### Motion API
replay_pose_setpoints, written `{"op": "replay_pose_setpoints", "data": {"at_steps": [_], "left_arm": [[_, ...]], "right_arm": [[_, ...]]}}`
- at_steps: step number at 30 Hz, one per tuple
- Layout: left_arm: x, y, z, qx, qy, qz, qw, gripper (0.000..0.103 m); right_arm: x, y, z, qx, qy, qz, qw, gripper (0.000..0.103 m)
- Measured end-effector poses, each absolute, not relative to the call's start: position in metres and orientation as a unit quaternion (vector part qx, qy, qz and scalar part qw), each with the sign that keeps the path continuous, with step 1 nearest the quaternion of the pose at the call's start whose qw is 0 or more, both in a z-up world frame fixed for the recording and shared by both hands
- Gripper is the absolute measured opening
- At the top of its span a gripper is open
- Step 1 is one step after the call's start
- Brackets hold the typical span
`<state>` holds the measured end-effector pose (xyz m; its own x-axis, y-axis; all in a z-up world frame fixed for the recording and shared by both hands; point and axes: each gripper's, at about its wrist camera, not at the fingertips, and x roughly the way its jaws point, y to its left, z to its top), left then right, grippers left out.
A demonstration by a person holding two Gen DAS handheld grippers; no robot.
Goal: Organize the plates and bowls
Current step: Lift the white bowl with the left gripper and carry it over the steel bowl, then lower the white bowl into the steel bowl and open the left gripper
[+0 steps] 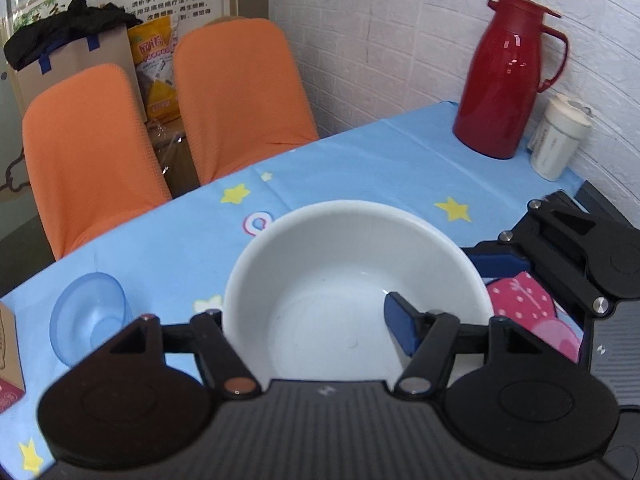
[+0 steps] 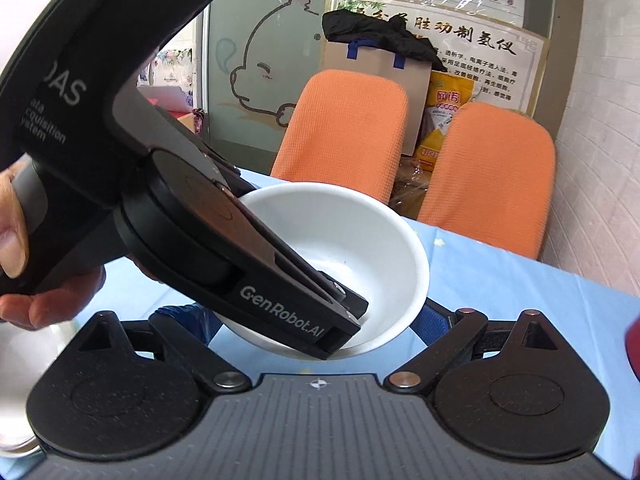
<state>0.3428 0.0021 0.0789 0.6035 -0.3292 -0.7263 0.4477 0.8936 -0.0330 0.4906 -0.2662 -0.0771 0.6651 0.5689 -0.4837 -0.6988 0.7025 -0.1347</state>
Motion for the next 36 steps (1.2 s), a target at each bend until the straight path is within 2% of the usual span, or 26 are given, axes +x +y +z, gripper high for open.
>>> {"op": "replay_pose_setpoints", "data": {"at_steps": [6,14,20,25,32,36], "left_arm": [[0.277,-0.017,0.074,0.062,0.391,-0.245,0.885,0.067],[0.226,-0.027,0.033,0.032,0.418,-0.264,0.868,0.067],[0.223,-0.029,0.013,0.043,0.432,-0.250,0.866,0.067],[0.232,-0.023,0.007,0.050,0.432,-0.240,0.868,0.073],[0.233,0.000,0.027,0.009,0.422,-0.243,0.874,0.080],[0.227,0.012,0.041,0.002,0.404,-0.235,0.884,0.081]], "right_arm": [[0.428,-0.301,-0.080,-0.149,0.212,0.339,0.905,0.084],[0.377,-0.314,-0.113,-0.156,0.233,0.323,0.904,0.084],[0.380,-0.312,-0.134,-0.147,0.252,0.330,0.898,0.084],[0.386,-0.309,-0.139,-0.153,0.260,0.324,0.897,0.085],[0.369,-0.337,-0.141,-0.145,0.267,0.316,0.899,0.085],[0.355,-0.355,-0.140,-0.139,0.266,0.307,0.903,0.085]]}}
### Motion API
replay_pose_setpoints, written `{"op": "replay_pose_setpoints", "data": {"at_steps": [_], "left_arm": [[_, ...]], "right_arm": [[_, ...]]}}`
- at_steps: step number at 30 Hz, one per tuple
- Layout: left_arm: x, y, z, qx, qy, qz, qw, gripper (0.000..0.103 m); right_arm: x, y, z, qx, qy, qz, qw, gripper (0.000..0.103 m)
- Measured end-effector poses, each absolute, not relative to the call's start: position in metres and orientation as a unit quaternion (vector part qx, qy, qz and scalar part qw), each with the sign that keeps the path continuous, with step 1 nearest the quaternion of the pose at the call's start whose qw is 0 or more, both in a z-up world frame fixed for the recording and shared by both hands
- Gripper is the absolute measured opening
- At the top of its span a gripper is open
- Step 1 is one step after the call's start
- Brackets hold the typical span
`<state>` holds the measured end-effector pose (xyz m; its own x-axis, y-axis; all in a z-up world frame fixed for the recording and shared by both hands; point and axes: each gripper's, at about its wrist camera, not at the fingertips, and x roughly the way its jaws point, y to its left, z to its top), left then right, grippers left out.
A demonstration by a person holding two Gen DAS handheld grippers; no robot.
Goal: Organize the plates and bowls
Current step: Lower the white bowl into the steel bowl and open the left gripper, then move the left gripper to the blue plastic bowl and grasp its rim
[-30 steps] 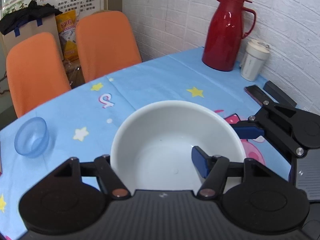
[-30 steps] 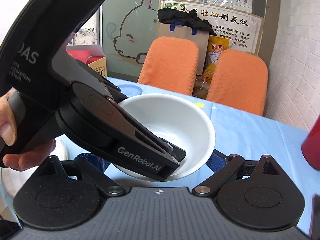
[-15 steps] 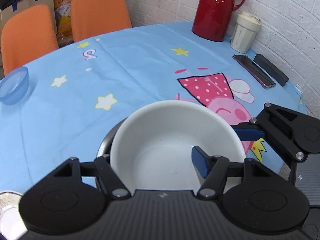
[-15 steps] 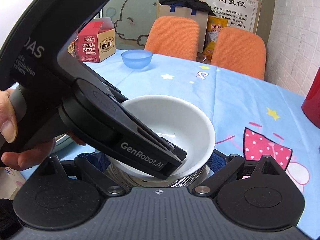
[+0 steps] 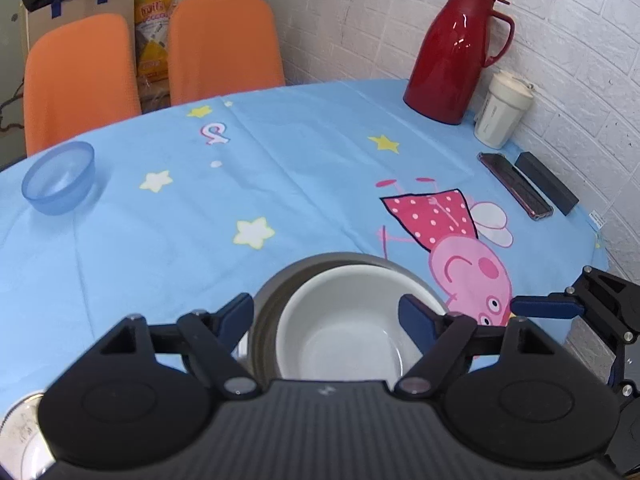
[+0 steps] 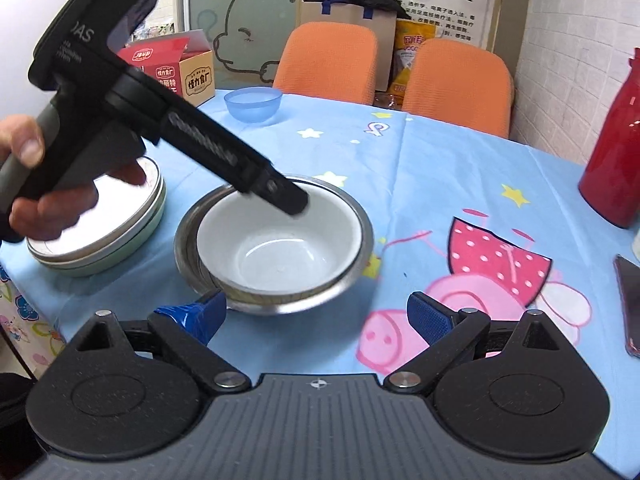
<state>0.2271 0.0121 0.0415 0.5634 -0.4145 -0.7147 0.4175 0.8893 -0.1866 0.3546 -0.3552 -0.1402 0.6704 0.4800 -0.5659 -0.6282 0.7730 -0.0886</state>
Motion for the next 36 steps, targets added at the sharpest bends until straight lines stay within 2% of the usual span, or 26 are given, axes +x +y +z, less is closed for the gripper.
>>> {"op": "replay_pose_setpoints", "data": {"at_steps": [17,27,36], "left_arm": [[0.226,0.085,0.054,-0.017,0.392,-0.163,0.905,0.084],[0.254,0.139,0.051,-0.019,0.399,-0.127,0.908,0.084],[0.294,0.185,0.024,-0.038,0.428,-0.095,0.898,0.084]], "right_arm": [[0.380,-0.318,-0.101,-0.164,0.210,0.329,0.906,0.085],[0.431,-0.279,-0.081,-0.138,0.218,0.345,0.902,0.085],[0.477,-0.221,-0.080,-0.147,0.235,0.369,0.887,0.085]]}}
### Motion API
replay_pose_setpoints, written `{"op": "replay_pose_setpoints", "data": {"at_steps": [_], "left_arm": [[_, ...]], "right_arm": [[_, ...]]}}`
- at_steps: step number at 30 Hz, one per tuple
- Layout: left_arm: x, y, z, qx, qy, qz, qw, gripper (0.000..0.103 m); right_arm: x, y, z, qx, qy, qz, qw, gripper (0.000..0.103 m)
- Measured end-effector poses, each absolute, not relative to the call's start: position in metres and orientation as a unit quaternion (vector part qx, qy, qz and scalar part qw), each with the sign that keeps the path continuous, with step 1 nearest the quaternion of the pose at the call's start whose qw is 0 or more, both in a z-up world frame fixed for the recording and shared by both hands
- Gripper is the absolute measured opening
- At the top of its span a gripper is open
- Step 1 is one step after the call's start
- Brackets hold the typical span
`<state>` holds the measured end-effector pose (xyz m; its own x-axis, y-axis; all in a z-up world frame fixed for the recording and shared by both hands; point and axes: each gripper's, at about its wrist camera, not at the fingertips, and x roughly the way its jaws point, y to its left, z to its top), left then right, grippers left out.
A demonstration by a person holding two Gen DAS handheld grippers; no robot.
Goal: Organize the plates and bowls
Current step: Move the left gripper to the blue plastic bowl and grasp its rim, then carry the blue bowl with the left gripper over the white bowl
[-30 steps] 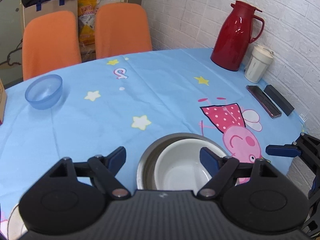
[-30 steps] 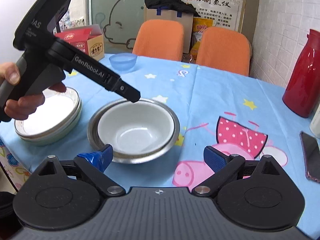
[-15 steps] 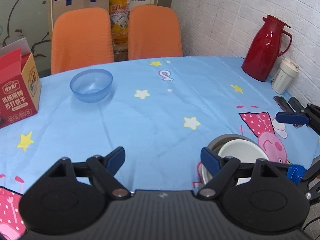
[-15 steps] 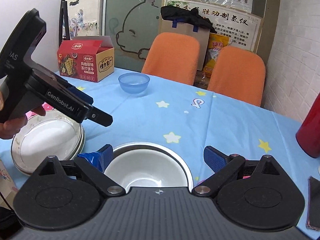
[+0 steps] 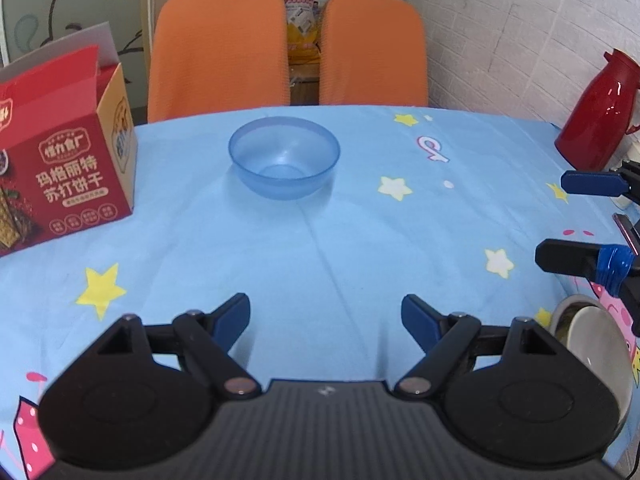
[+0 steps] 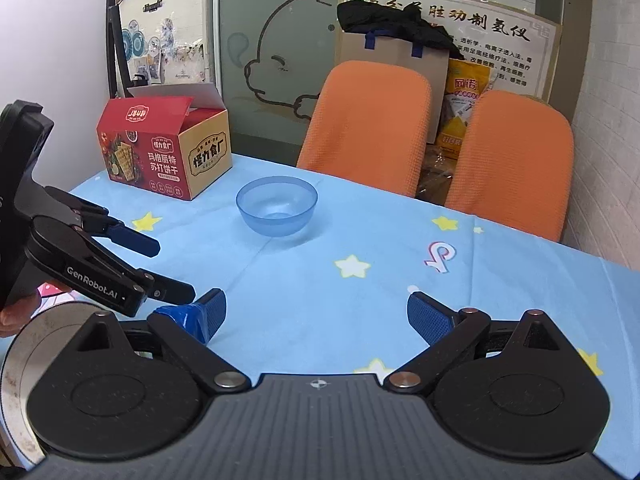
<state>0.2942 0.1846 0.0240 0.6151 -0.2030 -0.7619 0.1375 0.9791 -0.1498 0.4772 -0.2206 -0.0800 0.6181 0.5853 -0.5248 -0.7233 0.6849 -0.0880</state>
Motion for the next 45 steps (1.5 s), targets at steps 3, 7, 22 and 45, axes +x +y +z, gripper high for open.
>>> {"op": "replay_pose_setpoints", "data": {"at_steps": [3,7,22,45], "left_arm": [[0.307,0.196,0.014,-0.044,0.438,-0.087,0.894,0.084],[0.327,0.208,0.010,-0.052,0.445,-0.076,0.891,0.084],[0.444,0.225,0.005,-0.176,0.443,-0.018,0.879,0.087],[0.460,0.205,-0.012,-0.069,0.423,-0.035,0.903,0.053]], "right_arm": [[0.491,-0.202,-0.084,-0.148,0.246,0.379,0.880,0.085],[0.508,-0.183,-0.093,-0.150,0.268,0.391,0.868,0.085],[0.592,-0.106,-0.129,-0.145,0.330,0.389,0.848,0.085],[0.576,-0.067,-0.137,-0.207,0.202,0.420,0.860,0.081]]}}
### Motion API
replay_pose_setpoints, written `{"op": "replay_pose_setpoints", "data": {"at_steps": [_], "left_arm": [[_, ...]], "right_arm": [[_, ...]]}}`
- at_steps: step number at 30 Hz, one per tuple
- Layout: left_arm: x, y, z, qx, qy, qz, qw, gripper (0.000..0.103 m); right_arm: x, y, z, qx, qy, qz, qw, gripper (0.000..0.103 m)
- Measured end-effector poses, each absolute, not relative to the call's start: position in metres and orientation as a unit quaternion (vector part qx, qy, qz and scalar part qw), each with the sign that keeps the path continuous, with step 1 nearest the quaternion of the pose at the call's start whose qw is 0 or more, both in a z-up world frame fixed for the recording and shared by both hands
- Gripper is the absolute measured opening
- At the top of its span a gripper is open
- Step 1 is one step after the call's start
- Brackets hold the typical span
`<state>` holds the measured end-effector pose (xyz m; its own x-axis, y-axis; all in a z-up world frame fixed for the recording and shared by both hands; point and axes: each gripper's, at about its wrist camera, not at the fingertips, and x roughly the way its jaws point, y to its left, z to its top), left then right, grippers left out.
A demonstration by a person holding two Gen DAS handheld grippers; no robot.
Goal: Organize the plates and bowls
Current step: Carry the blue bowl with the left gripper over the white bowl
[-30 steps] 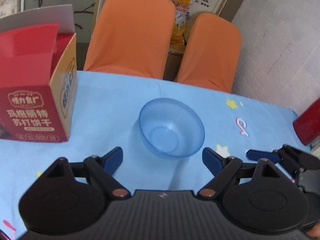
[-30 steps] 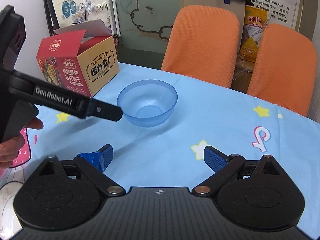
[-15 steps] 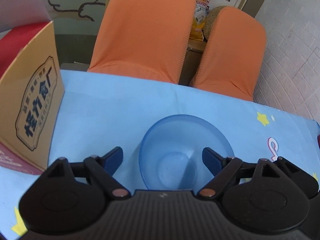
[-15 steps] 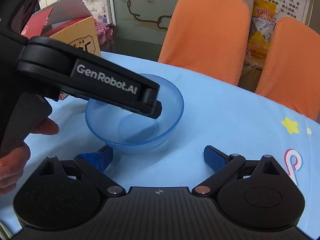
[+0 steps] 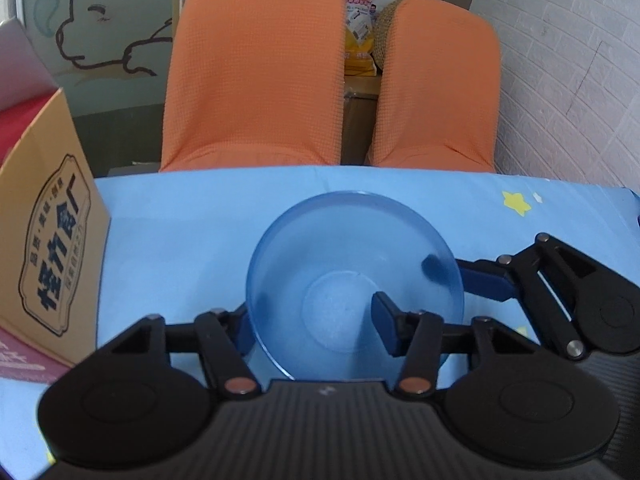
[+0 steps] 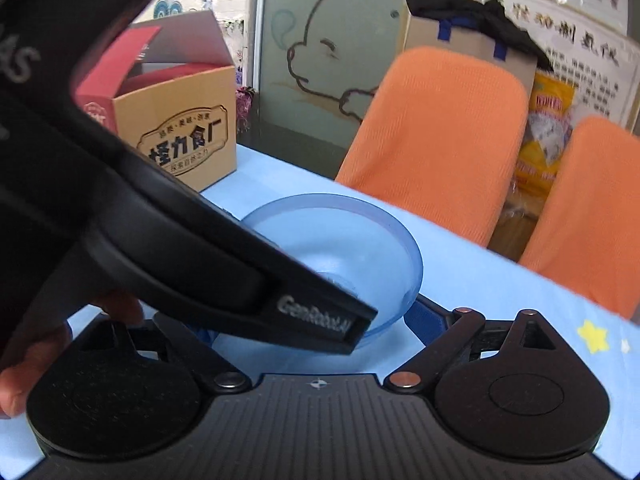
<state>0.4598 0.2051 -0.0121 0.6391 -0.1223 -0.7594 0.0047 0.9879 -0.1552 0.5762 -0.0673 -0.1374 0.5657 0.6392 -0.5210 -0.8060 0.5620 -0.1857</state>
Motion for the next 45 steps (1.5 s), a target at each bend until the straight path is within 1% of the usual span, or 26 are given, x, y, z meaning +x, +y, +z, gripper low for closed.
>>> {"op": "replay_pose_setpoints", "data": {"at_steps": [8,14,21,27,31,36,43,44,45], "left_arm": [[0.451,0.199,-0.001,-0.078,0.427,-0.038,0.900,0.053],[0.425,0.180,0.023,-0.069,0.426,-0.051,0.901,0.053],[0.362,0.131,0.060,-0.058,0.409,-0.084,0.907,0.053],[0.297,0.067,0.073,-0.044,0.408,-0.123,0.904,0.053],[0.259,0.027,0.068,-0.035,0.415,-0.150,0.896,0.054],[0.227,-0.011,0.047,-0.021,0.439,-0.171,0.882,0.054],[0.220,-0.025,0.019,-0.011,0.470,-0.172,0.866,0.054],[0.221,-0.025,0.018,-0.010,0.470,-0.172,0.866,0.056],[0.222,-0.024,0.019,-0.007,0.466,-0.169,0.868,0.065]], "right_arm": [[0.566,-0.075,-0.122,-0.205,0.211,0.424,0.856,0.081],[0.551,-0.089,-0.105,-0.202,0.231,0.416,0.856,0.081],[0.502,-0.136,-0.080,-0.211,0.220,0.393,0.868,0.081],[0.446,-0.197,-0.072,-0.222,0.215,0.356,0.882,0.081],[0.413,-0.236,-0.077,-0.219,0.222,0.330,0.891,0.081],[0.387,-0.273,-0.097,-0.213,0.247,0.312,0.892,0.082],[0.391,-0.288,-0.127,-0.188,0.281,0.321,0.885,0.081],[0.396,-0.289,-0.128,-0.185,0.285,0.323,0.883,0.081],[0.399,-0.291,-0.130,-0.180,0.290,0.325,0.882,0.081]]}}
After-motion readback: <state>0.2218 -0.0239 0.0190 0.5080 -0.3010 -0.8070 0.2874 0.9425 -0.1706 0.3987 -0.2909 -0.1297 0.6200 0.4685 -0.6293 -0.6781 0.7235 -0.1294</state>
